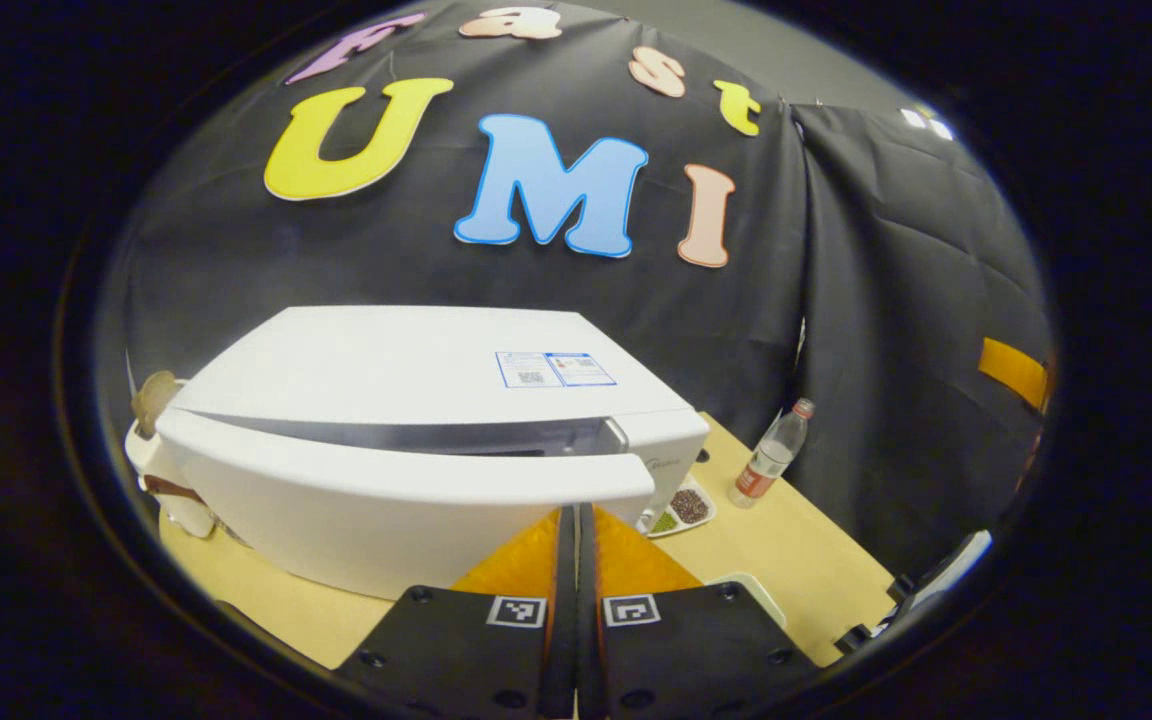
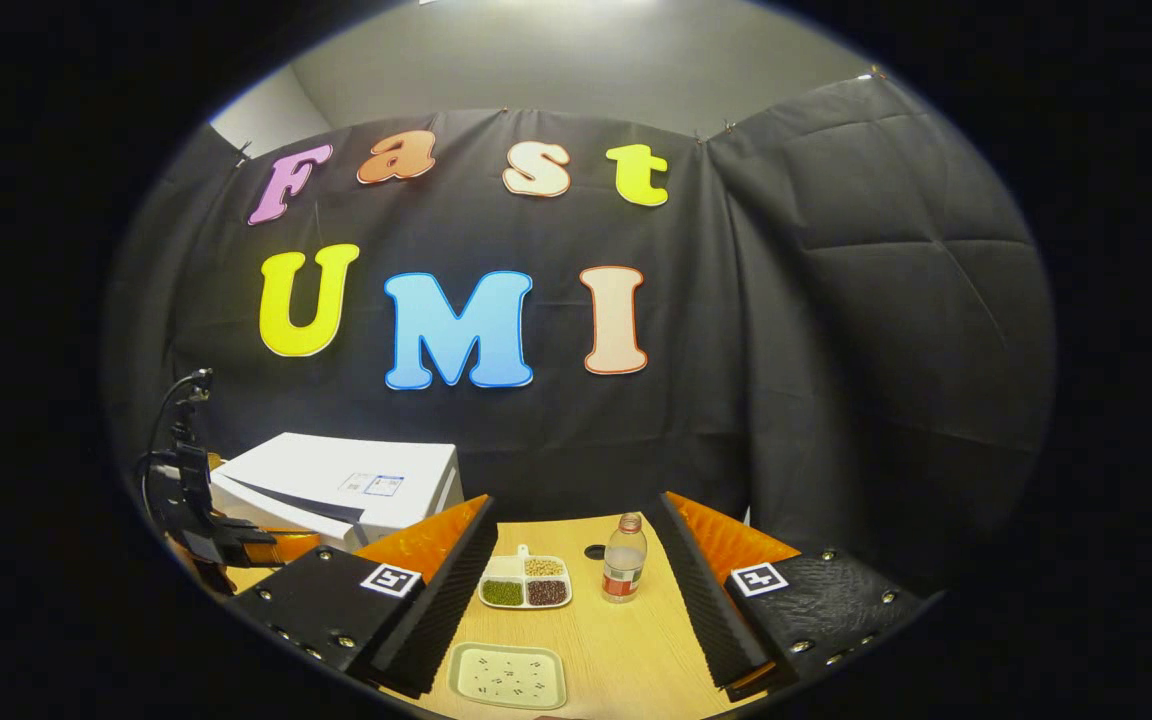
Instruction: Open the microwave oven with the left hand, put the food in, and close the microwave oven.
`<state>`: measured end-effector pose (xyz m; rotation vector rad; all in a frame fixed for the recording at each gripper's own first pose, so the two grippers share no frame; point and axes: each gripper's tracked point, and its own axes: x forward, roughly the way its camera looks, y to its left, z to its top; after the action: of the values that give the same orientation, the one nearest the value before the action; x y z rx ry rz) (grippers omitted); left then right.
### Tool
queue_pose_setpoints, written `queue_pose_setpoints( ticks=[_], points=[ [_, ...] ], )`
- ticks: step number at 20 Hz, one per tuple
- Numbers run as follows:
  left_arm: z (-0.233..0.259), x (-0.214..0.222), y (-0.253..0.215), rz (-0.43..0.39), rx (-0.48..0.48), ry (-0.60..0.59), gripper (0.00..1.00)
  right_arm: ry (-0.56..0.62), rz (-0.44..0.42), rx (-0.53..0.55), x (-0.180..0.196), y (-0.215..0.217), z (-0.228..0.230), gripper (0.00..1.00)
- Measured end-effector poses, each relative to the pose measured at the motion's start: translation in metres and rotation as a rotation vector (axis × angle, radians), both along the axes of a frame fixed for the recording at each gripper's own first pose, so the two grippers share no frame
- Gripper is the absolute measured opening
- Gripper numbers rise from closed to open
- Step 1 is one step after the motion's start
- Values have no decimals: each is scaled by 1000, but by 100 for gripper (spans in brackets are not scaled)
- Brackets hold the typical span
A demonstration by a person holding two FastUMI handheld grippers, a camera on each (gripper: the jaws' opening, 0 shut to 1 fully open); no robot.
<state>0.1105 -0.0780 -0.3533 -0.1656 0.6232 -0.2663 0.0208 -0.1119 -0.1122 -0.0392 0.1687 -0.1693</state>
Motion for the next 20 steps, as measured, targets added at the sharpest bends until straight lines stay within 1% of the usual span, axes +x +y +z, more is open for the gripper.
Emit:
queue_pose_setpoints(
  ticks=[4,6,8,11,13,17,18,19,20],
  points=[
    [-4,13,-1,0,21,14,7,-1,2,4,3,0,1,97],
    [-6,21,-2,6,18,17,7,16,2,32,6,1,-4,97],
    [-8,21,-6,3,4,25,7,22,-2,34,9,-2,-6,97],
    [-8,22,-5,-11,66,5,7,22,3,25,10,-1,-9,97],
    [-9,24,-3,-1,87,-4,7,29,7,24,12,0,-11,97],
    [-12,28,-3,23,70,-4,7,37,26,27,17,5,-13,97],
    [-12,37,6,53,108,-11,7,36,34,26,18,6,-13,97],
    [-18,36,1,45,83,24,4,40,42,26,20,8,-14,97],
    [-16,33,0,41,86,10,7,42,49,24,22,10,-15,97]
  ],
)
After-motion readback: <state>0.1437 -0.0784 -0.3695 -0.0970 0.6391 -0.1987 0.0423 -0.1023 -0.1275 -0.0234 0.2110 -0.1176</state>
